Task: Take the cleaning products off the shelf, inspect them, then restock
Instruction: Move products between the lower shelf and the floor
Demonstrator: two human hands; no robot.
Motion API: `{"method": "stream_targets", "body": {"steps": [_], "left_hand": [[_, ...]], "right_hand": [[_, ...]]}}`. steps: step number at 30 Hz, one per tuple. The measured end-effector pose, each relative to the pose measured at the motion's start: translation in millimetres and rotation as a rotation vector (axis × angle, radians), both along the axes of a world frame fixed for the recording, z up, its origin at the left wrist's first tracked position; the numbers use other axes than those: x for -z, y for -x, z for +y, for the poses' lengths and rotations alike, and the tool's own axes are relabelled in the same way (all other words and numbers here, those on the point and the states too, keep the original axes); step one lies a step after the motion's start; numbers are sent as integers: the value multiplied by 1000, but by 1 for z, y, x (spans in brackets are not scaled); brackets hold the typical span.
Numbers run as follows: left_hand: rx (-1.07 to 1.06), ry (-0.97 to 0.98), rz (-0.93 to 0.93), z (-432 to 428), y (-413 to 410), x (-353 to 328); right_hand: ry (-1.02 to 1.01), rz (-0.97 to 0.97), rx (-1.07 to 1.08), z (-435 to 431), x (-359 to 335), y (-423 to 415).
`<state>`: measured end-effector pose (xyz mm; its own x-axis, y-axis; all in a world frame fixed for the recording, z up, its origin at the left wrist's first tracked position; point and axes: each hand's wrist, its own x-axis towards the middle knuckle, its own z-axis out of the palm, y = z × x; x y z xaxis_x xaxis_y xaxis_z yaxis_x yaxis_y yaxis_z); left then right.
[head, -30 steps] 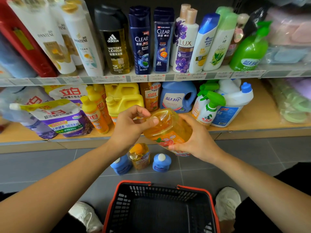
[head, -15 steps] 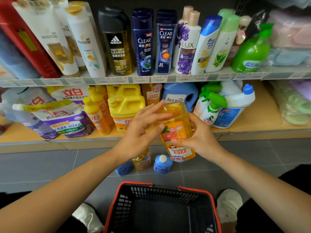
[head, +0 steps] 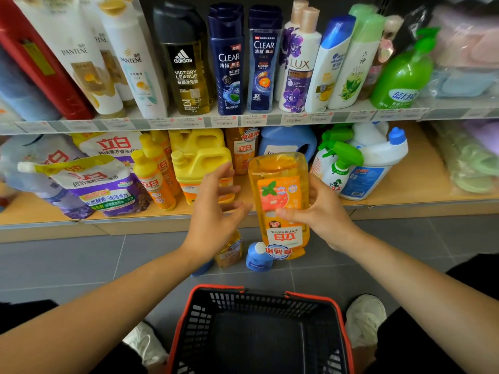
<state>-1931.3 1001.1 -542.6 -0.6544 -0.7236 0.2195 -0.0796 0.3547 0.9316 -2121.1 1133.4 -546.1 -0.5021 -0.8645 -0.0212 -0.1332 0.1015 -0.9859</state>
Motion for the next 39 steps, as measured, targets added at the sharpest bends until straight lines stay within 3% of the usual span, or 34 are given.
{"method": "stream_targets", "body": {"steps": [5,9,14,18,24,28,32,39], "left_hand": [[267,-237,-423,12,0,39],[431,-550,-390,20,1,49],[391,-852,-233,22,5,53],[361,-957,-126,21,4,55],[191,-887,-1,-5,-1,38],[149,-727,-60,-25,0,24],[106,-602,-155,-32,5,25],[152,-504,-291,-36,32,32]], "right_hand": [[80,-186,93,-2,-7,3],[141,-307,136,-5,-13,5],[164,-382,116,-4,-17,15],[174,-458,110,-2,-23,36],[101,-539,154,-1,-3,57],[5,-715,217,4,28,55],[-155,-787,287,12,50,46],[-601,-688,264,30,74,44]]}}
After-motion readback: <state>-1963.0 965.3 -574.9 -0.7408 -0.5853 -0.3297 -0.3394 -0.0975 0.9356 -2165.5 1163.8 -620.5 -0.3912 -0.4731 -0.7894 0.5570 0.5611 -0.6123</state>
